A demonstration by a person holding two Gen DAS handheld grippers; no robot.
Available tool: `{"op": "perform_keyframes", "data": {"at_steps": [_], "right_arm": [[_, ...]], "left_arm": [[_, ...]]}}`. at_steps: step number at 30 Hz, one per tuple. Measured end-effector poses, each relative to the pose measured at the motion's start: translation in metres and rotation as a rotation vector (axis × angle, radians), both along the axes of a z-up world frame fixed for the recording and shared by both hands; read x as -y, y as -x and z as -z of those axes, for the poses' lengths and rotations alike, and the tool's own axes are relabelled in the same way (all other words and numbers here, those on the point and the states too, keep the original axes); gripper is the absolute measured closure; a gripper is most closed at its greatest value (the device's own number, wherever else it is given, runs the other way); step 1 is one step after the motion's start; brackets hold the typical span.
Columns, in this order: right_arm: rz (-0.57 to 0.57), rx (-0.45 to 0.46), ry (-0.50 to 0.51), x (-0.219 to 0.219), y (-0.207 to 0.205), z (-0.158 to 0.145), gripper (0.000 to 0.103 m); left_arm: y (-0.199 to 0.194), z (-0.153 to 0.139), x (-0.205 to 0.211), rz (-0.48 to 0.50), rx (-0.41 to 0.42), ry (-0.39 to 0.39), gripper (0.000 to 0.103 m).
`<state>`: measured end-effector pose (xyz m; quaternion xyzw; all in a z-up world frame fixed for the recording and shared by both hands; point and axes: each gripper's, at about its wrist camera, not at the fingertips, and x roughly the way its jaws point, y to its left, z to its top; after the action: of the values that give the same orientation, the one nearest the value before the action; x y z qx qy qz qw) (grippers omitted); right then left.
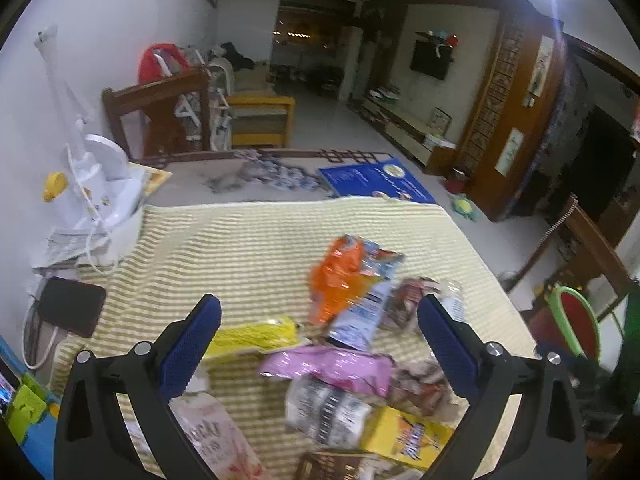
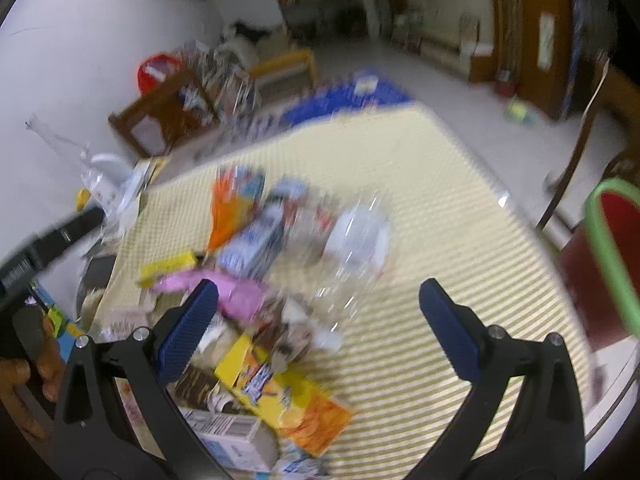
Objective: Collect trash
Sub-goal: 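Grasp the orange chip bag with the left tool while the right tool grasps crumpled paper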
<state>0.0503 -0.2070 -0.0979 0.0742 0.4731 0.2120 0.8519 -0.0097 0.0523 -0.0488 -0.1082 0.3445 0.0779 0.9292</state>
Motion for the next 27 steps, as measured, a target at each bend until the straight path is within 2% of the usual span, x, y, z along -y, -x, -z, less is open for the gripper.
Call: {"op": "perform_keyframes", "data": {"at_steps": [2,8,10,12,13,14,18,23,27], "right_arm": [[-0.035,-0.061,-0.02,-0.011,-0.003,0.017,0.004],[-0.073,-0.12,-0.006,-0.036,-0.012,0.039,0.006],[-0.083,-0.147,0.01,-0.039,-0.017,0.048,0.016],[-0.098,-0.179,0.004,-0.04,-0.021,0.058,0.041],[-0.108,-0.193,-0.009,-0.039,-0.023,0.063,0.049],[-0.118,-0.21,-0.024,-0.039,-0.025,0.066,0.068],[-0.106,-0.169,-0.083,-0.027,-0.026,0.053,0.075],[-0.079,-0.058,-0.122,-0.009,-0.032,0.018,0.076],[-0.067,-0.034,-0.133,-0.005,-0.033,0.009,0.076]], "left_arm": [[-0.004,0.002,-0.001,0.003,0.006,-0.024,0.009],[-0.015,0.007,0.003,0.001,0.048,-0.102,0.008],[-0.024,0.012,0.007,0.02,0.034,-0.122,0.008],[-0.038,0.017,0.009,0.065,0.01,-0.116,0.008],[-0.045,0.019,0.01,0.087,-0.009,-0.106,0.008],[-0.055,0.023,0.01,0.105,-0.033,-0.092,0.008],[-0.091,0.041,0.01,0.158,-0.119,-0.017,0.008],[-0.126,0.069,0.018,0.185,-0.191,-0.015,0.008],[-0.145,0.09,0.021,0.178,-0.244,0.015,0.009]]}}
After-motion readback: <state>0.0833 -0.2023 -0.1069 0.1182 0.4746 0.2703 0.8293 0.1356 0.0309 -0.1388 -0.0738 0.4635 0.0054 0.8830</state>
